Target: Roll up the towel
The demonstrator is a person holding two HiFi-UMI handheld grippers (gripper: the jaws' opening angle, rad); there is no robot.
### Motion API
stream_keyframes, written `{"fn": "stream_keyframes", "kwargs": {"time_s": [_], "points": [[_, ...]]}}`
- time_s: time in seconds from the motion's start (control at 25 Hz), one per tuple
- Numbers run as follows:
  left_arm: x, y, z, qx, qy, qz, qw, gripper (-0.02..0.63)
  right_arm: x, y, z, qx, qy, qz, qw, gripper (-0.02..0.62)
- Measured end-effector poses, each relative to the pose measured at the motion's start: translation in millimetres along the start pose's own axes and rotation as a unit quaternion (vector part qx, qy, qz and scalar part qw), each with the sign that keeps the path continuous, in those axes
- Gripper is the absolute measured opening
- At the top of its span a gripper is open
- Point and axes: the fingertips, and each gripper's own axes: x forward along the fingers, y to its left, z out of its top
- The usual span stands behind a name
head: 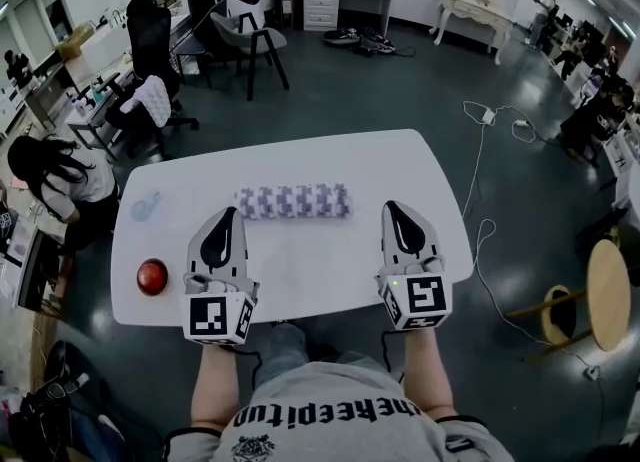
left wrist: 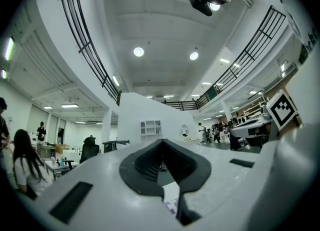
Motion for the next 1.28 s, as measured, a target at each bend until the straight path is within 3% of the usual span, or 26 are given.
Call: {"fn": "stream_keyframes", "kwargs": {"time_s": [0.68,1.28], "points": [[-14.3,-25.2,29.2,-0.01,-0.041,-0.001,0.9991,0.006,-36.7,-13.0,15.9,0.01,-0.032,-0.015,0.999,0.003],[-23.8,-30.4,34.8,-0.008,-0.047,-0.008,0.9988,0.006,-47.2,-5.8,24.9,0.015,-0.043,-0.016,0.999,0.003]]}}
